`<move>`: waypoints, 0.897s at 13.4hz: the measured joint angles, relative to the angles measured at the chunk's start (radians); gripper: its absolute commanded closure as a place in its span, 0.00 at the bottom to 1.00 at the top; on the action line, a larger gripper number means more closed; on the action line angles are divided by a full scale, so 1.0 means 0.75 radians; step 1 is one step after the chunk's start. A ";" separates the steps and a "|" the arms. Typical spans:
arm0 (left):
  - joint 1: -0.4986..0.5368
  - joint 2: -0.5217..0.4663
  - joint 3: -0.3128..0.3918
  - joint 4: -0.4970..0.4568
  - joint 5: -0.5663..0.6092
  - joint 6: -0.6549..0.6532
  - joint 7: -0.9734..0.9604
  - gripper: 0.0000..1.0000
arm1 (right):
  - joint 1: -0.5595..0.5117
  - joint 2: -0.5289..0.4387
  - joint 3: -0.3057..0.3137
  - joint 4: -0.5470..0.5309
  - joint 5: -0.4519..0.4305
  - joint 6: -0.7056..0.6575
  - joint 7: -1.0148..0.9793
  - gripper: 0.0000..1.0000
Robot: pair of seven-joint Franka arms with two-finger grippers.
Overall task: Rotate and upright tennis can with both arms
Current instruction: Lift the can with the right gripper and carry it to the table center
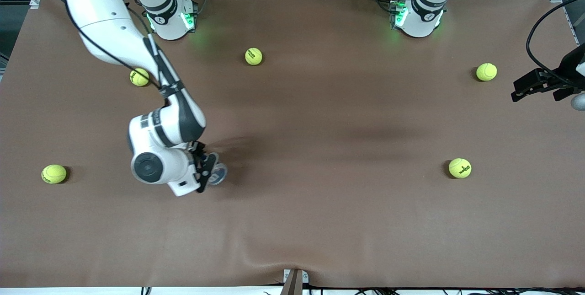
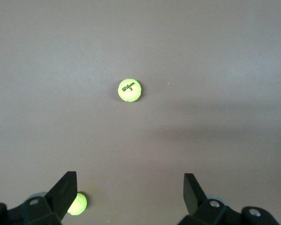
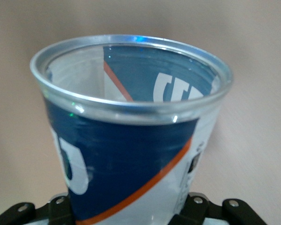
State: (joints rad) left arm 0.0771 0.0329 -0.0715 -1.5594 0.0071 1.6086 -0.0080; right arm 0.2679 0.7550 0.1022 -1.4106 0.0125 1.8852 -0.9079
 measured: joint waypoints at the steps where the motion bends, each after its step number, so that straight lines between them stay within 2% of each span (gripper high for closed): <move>1: 0.000 0.000 0.000 0.000 0.000 0.000 0.000 0.00 | 0.059 0.000 0.008 0.002 0.002 0.000 0.024 0.29; 3: 0.000 0.000 0.000 -0.001 0.000 0.000 0.000 0.00 | 0.194 0.000 0.012 0.014 0.002 0.000 0.106 0.29; 4: 0.000 0.000 0.000 -0.001 0.000 0.000 0.000 0.00 | 0.256 -0.002 0.013 0.020 0.002 0.000 0.146 0.21; 7: -0.002 0.004 -0.003 -0.002 0.000 0.000 0.000 0.00 | 0.418 -0.007 0.017 0.044 -0.007 0.001 0.176 0.21; 10: -0.002 0.010 -0.006 -0.002 0.000 0.000 0.000 0.00 | 0.611 -0.007 0.002 0.051 -0.113 0.008 0.213 0.22; 12: -0.002 0.013 -0.006 -0.004 0.000 -0.002 0.000 0.00 | 0.659 -0.001 -0.011 0.045 -0.157 0.075 0.259 0.22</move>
State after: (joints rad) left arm 0.0753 0.0428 -0.0763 -1.5625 0.0071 1.6073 -0.0079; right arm 0.7620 0.7541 0.0940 -1.3768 -0.1054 1.9414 -0.7140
